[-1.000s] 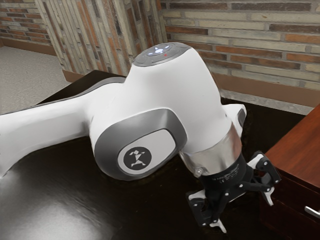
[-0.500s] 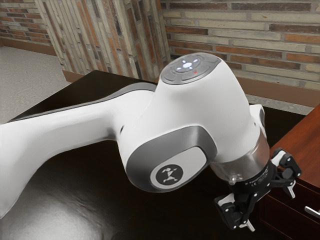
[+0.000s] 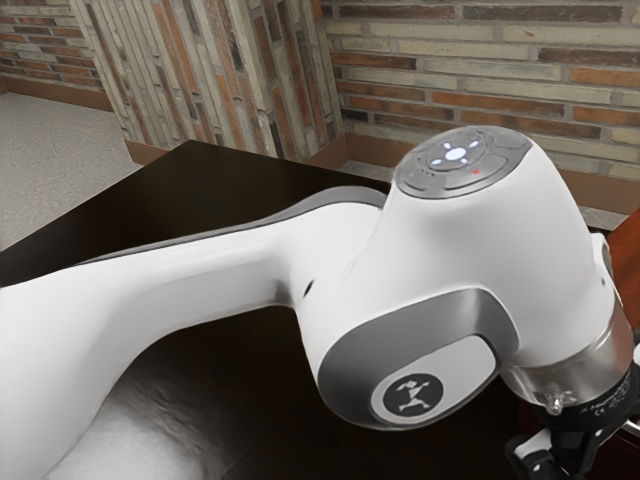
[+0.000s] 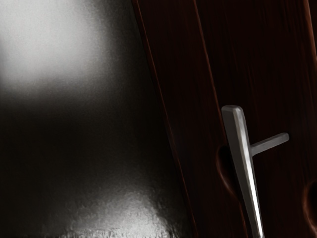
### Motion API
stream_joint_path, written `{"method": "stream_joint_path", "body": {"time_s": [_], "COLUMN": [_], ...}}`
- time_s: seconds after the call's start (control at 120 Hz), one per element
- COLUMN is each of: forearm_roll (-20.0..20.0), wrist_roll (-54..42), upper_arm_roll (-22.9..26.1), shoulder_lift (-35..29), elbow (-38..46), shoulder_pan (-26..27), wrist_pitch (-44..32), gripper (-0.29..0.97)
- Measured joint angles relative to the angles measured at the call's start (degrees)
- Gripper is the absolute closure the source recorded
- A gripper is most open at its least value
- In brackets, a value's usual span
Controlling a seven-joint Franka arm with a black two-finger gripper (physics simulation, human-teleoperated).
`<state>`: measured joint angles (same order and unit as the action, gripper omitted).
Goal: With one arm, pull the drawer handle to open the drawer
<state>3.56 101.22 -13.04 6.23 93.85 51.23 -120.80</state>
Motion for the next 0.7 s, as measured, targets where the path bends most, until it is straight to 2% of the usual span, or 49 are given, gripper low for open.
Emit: {"method": "stream_joint_path", "body": {"time_s": [0.533, 0.7], "forearm_roll": [0.99, 1.21], "wrist_roll": [1.24, 1.23], "upper_arm_roll": [0.79, 0.73], "shoulder_lift": [3.24, 3.24], "elbow": [-1.52, -1.54], "shoulder_pan": [-0.63, -0.72], "wrist_pitch": [-2.17, -2.58], "gripper": [0.0, 0.16]}}
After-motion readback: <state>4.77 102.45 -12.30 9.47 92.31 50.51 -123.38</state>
